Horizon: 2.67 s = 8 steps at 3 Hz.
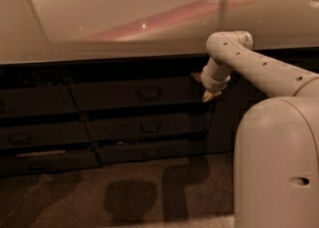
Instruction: Open top drawer
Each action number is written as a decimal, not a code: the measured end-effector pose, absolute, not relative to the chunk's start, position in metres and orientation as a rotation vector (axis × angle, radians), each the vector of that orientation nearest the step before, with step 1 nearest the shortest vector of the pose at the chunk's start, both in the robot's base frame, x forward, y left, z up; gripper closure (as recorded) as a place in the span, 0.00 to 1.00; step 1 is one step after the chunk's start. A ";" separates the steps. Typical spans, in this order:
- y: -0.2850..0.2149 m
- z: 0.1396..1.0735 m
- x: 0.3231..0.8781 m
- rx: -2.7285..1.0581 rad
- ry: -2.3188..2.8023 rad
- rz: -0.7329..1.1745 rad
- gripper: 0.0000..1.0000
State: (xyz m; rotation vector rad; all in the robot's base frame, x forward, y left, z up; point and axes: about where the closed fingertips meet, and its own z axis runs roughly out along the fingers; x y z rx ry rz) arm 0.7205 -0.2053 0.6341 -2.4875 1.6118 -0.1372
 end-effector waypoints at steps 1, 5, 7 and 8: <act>-0.205 0.634 0.720 -2.488 1.612 -0.137 0.89; -0.205 0.636 0.720 -2.492 1.611 -0.136 1.00; -0.220 0.656 0.715 -2.436 1.634 -0.219 1.00; -0.220 0.663 0.715 -2.436 1.634 -0.219 1.00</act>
Offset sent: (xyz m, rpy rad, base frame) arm 0.0000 0.0000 0.0000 0.0000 0.0000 0.0000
